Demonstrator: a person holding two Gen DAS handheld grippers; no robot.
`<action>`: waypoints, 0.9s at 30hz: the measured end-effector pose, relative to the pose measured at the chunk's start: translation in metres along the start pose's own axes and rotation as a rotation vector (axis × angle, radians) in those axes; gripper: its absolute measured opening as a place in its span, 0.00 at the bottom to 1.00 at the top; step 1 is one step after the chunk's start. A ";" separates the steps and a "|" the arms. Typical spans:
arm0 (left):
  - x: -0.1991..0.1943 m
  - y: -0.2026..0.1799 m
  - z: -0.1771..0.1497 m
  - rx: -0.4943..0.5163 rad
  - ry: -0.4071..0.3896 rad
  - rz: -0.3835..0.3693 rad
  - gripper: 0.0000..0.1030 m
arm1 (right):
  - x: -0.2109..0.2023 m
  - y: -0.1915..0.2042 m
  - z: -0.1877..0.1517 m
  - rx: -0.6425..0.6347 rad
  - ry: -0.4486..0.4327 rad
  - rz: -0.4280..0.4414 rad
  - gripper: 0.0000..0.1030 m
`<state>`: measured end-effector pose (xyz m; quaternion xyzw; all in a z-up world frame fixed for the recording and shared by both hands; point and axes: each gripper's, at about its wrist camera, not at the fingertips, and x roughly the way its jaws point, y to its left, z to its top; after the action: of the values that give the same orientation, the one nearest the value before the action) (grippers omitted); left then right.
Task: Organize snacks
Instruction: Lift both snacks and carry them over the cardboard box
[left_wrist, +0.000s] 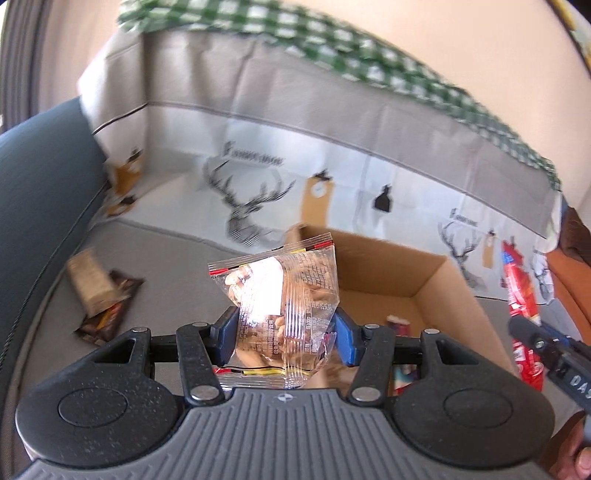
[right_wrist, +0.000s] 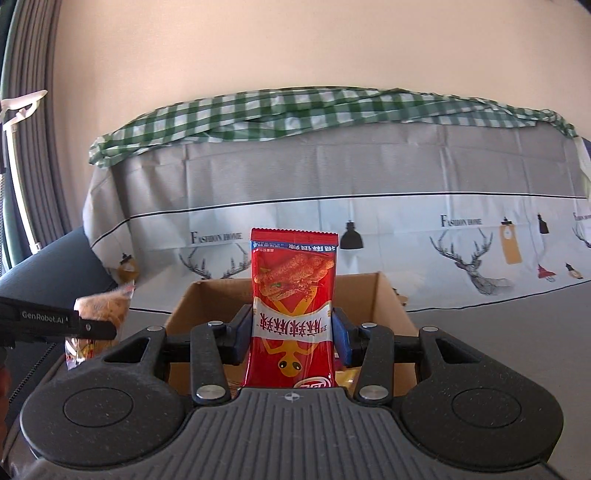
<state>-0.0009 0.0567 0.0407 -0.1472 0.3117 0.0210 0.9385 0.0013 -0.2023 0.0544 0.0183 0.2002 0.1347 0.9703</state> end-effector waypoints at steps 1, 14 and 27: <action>-0.001 -0.006 -0.001 0.012 -0.017 -0.012 0.56 | -0.001 -0.002 -0.001 -0.003 0.001 -0.006 0.45; -0.001 -0.067 -0.015 0.158 -0.133 -0.146 0.56 | -0.002 -0.010 -0.006 -0.030 0.001 -0.053 0.45; 0.000 -0.069 -0.016 0.168 -0.135 -0.180 0.56 | 0.000 -0.008 -0.007 -0.029 0.001 -0.075 0.45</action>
<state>-0.0009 -0.0142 0.0467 -0.0940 0.2341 -0.0798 0.9644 0.0005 -0.2104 0.0478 -0.0033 0.1994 0.1012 0.9747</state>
